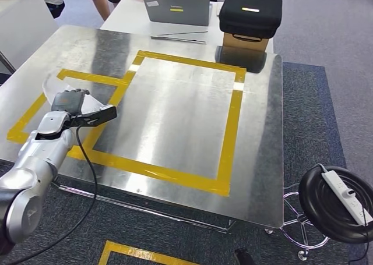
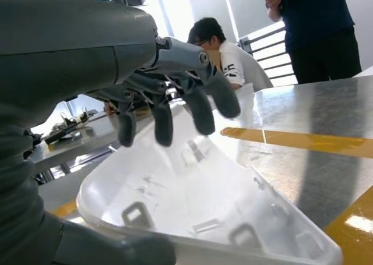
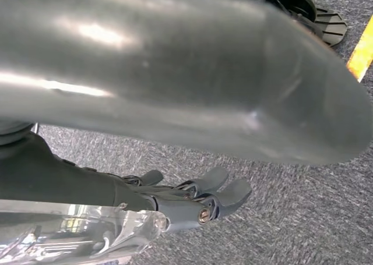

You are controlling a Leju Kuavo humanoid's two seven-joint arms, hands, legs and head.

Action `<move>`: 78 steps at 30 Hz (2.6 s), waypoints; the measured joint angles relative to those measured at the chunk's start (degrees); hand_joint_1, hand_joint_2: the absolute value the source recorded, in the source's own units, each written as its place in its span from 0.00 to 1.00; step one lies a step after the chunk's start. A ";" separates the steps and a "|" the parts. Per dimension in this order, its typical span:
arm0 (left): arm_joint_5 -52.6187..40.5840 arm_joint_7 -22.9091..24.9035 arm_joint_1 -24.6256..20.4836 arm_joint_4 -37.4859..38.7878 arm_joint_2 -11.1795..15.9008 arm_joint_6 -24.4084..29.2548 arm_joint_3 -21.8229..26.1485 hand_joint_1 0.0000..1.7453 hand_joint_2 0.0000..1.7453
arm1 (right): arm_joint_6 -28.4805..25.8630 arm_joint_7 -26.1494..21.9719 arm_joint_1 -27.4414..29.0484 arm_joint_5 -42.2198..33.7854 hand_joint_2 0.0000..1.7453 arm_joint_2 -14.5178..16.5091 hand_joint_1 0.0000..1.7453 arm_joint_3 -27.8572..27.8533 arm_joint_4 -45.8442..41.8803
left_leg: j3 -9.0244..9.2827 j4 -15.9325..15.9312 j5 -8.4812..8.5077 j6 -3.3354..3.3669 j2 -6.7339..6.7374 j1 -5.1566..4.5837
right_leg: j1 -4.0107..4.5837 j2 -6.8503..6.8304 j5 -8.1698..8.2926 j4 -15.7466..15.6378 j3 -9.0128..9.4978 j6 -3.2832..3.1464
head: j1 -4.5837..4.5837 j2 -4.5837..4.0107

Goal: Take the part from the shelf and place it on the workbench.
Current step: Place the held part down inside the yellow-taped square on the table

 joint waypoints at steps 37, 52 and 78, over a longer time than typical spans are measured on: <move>-0.02 -0.05 -0.04 -0.30 -1.61 -0.38 0.44 0.00 0.00 | 0.28 0.48 -0.08 -0.07 0.00 0.00 0.00 0.07 0.00 | 0.01 0.00 0.00 0.00 0.00 0.00 | 0.00 0.00 0.01 0.00 0.00 0.00 | 0.00 0.00; 0.02 -3.92 -0.08 -2.16 -3.09 0.83 0.71 0.00 0.00 | 0.08 0.31 0.01 -0.55 0.00 0.00 0.00 0.04 0.00 | 0.01 0.00 0.00 0.00 0.00 0.00 | 0.00 0.01 0.03 0.00 0.00 -0.03 | 0.00 0.00; 0.00 -3.19 -0.29 -4.31 -4.53 0.59 3.79 0.00 0.00 | 0.13 0.37 0.18 -0.55 0.00 0.00 0.00 0.07 0.00 | 1.37 -0.74 -0.30 1.00 0.41 0.35 | -1.68 -0.89 -5.67 14.36 -6.42 2.53 | 0.25 0.00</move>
